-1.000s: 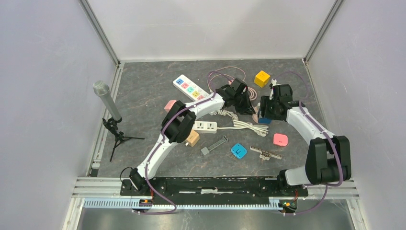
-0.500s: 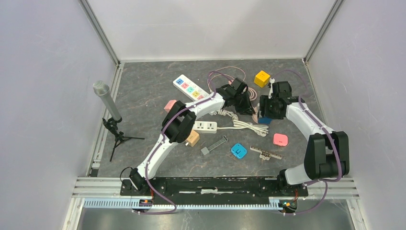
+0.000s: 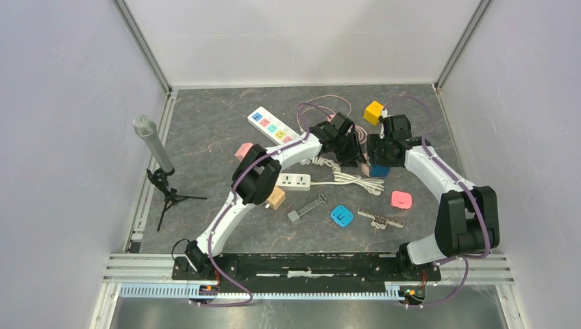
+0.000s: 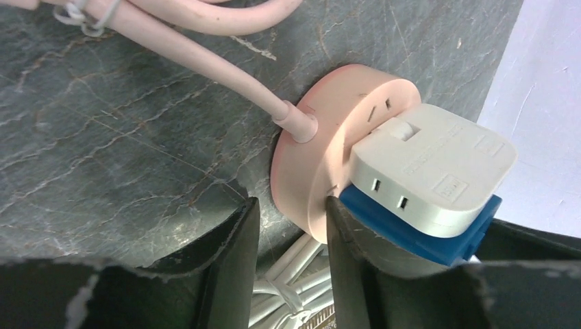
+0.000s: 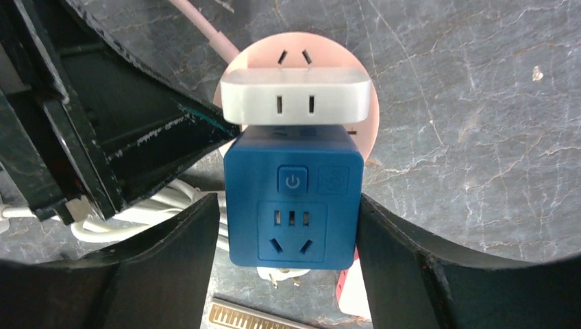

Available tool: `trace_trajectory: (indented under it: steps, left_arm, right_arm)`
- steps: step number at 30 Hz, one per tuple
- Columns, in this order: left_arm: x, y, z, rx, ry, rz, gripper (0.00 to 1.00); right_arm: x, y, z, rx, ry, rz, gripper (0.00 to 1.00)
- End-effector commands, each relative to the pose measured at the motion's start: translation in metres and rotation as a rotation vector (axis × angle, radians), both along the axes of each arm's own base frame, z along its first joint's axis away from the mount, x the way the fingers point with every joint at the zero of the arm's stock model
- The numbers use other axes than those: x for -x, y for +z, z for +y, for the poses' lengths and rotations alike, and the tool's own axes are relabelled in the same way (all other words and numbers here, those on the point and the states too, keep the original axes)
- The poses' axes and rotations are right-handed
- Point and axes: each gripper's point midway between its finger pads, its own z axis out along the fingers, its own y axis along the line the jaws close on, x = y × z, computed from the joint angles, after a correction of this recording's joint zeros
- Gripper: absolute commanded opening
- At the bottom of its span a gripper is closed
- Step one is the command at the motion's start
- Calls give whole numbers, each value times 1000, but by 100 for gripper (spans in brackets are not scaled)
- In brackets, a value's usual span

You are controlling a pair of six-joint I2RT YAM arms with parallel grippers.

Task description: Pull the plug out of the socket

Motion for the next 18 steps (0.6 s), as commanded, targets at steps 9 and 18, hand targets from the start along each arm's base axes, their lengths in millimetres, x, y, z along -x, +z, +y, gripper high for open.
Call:
trace_trajectory:
  steps: [9, 18]
  left_arm:
    - [38, -76, 23, -196, -51, 109, 44]
    - [40, -79, 26, -211, -55, 113, 33]
  right_arm:
    - [-30, 8, 3, -16, -26, -58, 59]
    - [-39, 30, 24, -291, 32, -122, 0]
